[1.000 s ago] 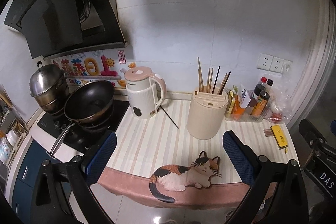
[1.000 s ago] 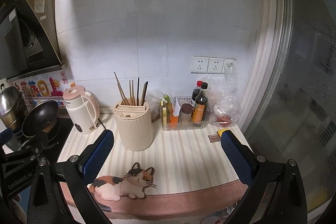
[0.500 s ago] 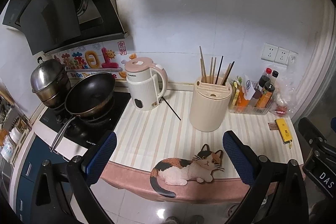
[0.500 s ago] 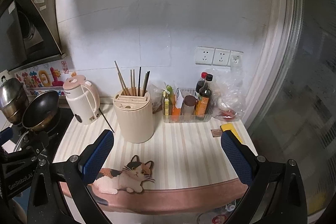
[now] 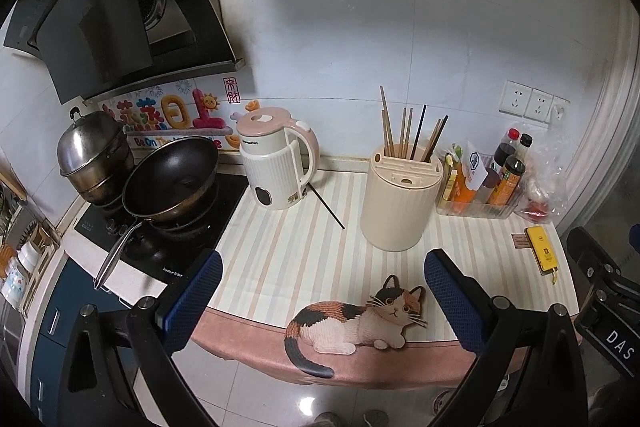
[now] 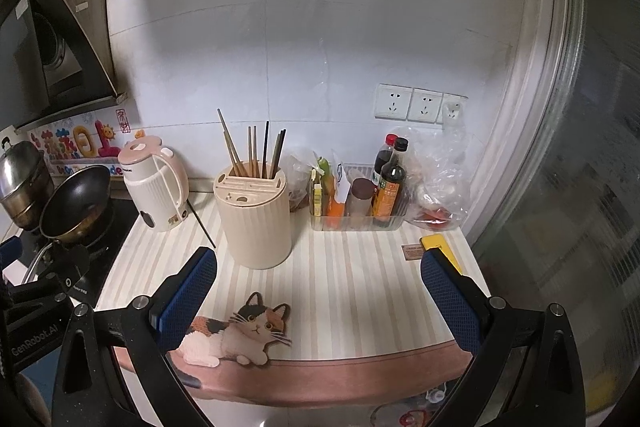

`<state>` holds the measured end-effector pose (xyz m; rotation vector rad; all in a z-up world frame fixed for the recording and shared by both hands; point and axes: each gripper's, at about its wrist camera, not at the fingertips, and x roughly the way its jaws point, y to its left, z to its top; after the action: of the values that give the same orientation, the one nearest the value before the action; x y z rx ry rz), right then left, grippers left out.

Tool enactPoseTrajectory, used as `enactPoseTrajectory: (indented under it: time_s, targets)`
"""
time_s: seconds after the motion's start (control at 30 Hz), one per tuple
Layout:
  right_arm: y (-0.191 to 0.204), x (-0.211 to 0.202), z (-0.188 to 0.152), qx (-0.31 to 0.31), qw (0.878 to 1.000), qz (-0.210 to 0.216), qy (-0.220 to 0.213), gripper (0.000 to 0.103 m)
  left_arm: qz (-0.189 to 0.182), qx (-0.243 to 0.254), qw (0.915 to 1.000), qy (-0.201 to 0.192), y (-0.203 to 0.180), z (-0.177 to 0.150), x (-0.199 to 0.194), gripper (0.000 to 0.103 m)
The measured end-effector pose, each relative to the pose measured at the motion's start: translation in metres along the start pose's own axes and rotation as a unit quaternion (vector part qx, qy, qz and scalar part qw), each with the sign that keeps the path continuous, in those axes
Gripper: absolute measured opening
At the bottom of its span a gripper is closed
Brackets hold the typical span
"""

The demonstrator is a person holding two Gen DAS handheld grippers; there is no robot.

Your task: Organize utensils

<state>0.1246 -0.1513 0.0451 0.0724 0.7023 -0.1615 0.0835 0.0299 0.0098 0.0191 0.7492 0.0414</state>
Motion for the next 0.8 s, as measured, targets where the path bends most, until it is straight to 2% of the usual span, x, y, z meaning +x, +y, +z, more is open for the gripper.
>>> enactPoseTrajectory:
  time_s: [0.8]
  targets:
    - [0.002,0.011,-0.002,-0.004,1.000,0.003,0.006,0.103,-0.002,0.004,1.0000,0.001,0.000,0.004,0.006,0.103]
